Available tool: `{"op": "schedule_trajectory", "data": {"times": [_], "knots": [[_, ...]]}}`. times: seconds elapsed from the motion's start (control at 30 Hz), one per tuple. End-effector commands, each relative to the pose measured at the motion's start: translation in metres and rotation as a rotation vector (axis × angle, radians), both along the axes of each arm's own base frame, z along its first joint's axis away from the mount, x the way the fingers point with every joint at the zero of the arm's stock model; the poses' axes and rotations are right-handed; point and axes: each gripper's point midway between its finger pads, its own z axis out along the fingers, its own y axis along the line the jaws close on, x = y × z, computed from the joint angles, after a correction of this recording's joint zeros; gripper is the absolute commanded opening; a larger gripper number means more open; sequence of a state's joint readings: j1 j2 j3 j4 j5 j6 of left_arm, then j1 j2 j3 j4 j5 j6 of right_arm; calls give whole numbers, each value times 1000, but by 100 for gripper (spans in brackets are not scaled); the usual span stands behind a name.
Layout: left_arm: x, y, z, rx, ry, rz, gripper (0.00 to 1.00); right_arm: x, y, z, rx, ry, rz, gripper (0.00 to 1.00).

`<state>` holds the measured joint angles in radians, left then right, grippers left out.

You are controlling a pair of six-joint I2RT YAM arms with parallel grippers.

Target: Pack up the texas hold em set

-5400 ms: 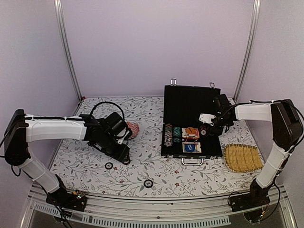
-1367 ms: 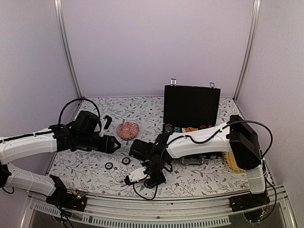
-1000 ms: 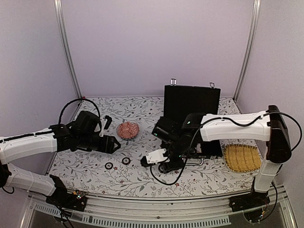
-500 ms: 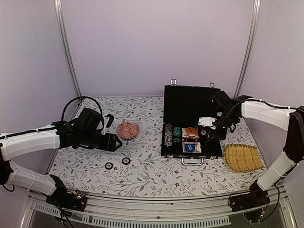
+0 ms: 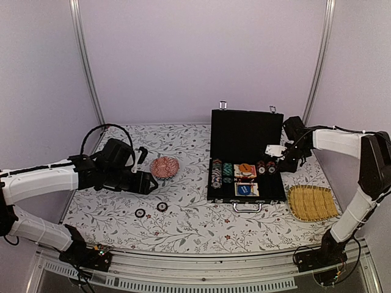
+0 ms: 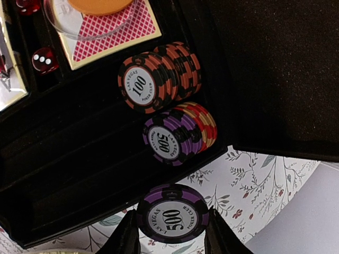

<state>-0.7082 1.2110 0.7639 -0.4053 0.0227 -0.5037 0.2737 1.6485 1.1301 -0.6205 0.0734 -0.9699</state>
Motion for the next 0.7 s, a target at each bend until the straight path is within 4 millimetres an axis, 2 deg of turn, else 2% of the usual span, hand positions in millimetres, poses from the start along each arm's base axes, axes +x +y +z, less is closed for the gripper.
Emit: {"op": "schedule_trajectory", "data": {"times": [0.0,0.23,0.5,0.67], "knots": [[4,-1,8,-23,-3,10,65,17,6,-6,15,-37,11,38],[5,-1,8,-19,-1,11,65,19,11,-21,39,-8,13,38],[6,-2,6,-14,5,8,65,22,16,-25,49,-18,14,40],[6,-4,6,-15,6,2,65,18,19,-35,33,0,27,42]]}}
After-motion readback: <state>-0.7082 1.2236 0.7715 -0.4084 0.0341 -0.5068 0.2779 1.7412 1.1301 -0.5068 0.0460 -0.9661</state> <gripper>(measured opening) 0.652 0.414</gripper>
